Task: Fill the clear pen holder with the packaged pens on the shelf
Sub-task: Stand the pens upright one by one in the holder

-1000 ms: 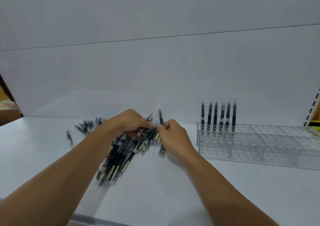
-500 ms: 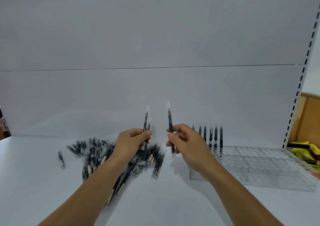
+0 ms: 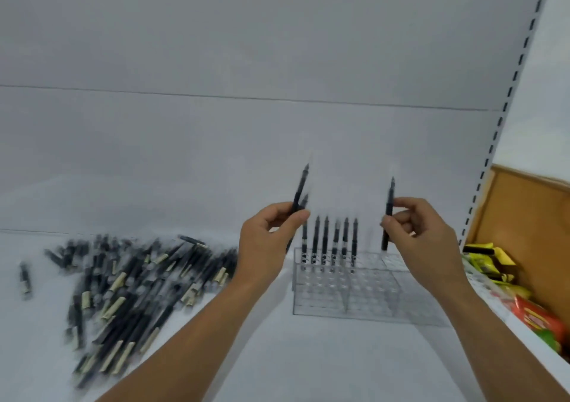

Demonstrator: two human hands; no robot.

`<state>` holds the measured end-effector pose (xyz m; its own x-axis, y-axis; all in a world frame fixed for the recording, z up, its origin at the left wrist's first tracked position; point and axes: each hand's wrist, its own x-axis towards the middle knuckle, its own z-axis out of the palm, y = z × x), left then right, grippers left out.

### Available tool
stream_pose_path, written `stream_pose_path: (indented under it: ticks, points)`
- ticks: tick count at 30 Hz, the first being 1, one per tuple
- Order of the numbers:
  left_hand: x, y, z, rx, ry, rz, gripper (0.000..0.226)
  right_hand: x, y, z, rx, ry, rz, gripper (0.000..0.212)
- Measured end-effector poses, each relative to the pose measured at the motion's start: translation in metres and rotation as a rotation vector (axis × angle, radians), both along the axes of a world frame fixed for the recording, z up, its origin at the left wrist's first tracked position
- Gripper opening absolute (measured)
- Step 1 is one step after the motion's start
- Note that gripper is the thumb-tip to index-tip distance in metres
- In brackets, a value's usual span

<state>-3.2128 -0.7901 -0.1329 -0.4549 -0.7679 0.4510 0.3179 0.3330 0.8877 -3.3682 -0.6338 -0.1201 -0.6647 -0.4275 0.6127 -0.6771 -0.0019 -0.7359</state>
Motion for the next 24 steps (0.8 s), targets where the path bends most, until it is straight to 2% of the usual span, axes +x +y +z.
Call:
stream_pose_path:
  ticks: [5, 10, 17, 24]
  points:
    - [-0.005, 0.009, -0.016, -0.102, -0.022, -0.090, 0.024, -0.009, 0.002, -0.008, -0.009, -0.026, -0.006, 0.016]
    - [-0.007, 0.014, -0.023, -0.182, -0.078, -0.141, 0.011, -0.015, 0.001, -0.011, -0.010, -0.065, -0.020, 0.013]
    - [-0.013, 0.017, -0.029, -0.271, -0.104, -0.168, 0.011, -0.023, -0.005, -0.018, 0.079, -0.051, -0.035, 0.011]
    - [-0.014, 0.014, -0.031, -0.288, -0.124, -0.154, 0.014, -0.024, -0.009, -0.017, 0.174, 0.054, -0.090, 0.010]
